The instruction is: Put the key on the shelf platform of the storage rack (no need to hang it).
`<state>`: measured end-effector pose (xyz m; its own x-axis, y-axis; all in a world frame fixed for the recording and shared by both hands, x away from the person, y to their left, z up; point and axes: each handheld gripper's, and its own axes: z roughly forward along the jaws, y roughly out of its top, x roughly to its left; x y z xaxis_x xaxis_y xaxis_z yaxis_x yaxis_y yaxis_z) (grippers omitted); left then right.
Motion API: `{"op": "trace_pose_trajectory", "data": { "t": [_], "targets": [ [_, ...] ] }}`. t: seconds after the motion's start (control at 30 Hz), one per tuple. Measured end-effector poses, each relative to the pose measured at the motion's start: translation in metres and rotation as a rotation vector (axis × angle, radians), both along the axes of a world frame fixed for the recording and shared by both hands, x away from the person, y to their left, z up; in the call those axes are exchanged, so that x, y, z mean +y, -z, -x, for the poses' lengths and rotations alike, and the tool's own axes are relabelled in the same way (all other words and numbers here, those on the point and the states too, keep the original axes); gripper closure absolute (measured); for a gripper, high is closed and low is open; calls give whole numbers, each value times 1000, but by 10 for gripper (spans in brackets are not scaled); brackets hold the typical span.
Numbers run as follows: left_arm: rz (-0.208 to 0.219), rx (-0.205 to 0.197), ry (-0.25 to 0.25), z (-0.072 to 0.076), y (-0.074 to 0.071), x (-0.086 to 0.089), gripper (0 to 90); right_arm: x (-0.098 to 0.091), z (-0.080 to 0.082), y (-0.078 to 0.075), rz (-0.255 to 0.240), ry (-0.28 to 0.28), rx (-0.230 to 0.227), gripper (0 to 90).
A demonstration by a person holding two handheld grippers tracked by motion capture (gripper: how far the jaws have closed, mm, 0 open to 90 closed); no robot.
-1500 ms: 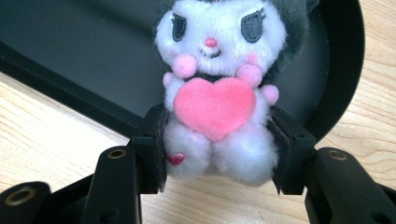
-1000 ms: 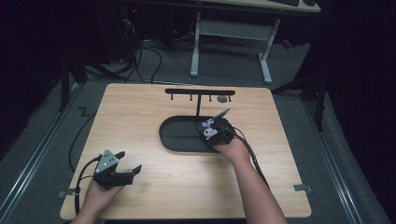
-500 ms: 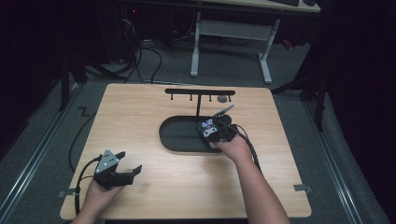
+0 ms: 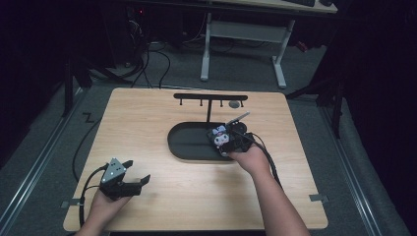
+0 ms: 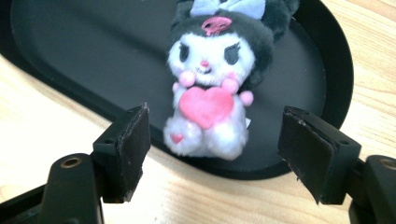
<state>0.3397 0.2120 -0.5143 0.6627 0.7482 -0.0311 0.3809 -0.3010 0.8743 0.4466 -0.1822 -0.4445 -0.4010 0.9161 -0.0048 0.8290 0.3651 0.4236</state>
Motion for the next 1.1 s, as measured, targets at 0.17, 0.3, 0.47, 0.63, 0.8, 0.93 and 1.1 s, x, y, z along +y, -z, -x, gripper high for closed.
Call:
{"op": "trace_pose_trajectory", "data": {
  "t": [0.17, 0.3, 0.47, 0.63, 0.8, 0.93, 1.1],
  "targets": [
    [-1, 0, -3, 1, 0, 1, 147, -2, 8, -1, -5, -12, -15, 252],
    [2, 4, 0, 1, 0, 1, 146, -6, 14, 0, -25, -14, -25, 254],
    [-4, 5, 4, 1, 0, 0, 147, -12, 24, 5, -46, -14, -38, 254],
    [-5, 9, 8, 1, 1, -2, 147, -19, 37, 12, -58, -38, -54, 264],
    [-9, 12, 10, 1, 1, -2, 147, -26, 50, 19, -71, -32, -97, 259],
    [-10, 13, 11, 1, 1, -3, 147, -32, 62, 26, -88, -41, -126, 249],
    [-11, 14, 11, 1, 1, -3, 147, -38, 77, 38, -98, -37, -159, 249]
  ]
}}
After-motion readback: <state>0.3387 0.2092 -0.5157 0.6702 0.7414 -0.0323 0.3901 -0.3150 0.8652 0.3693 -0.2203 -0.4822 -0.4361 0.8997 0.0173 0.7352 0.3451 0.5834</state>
